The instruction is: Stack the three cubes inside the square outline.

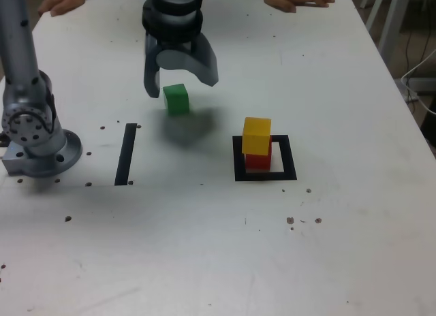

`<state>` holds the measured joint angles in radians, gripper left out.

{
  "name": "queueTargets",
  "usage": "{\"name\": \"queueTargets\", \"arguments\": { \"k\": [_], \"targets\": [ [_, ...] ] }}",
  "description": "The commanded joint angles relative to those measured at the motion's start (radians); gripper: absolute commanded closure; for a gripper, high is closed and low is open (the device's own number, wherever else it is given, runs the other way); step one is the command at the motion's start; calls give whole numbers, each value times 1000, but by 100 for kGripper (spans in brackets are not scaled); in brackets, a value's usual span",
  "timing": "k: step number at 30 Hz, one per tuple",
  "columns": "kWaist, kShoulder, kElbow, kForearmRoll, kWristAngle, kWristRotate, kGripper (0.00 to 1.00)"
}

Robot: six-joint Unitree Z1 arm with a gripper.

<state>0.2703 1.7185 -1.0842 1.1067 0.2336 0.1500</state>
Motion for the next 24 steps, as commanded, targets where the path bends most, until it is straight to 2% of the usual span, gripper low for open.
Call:
{"name": "queueTargets", "arguments": {
  "k": [1,7,11,16,24],
  "targets": [
    [29,-5,21,-25,3,10,1],
    [106,2,81,-102,0,40,1],
    [113,19,85,-110,-2,46,3],
    [109,53,73,-106,-8,55,10],
    [96,88,71,-131,-38,68,21]
  ]
}}
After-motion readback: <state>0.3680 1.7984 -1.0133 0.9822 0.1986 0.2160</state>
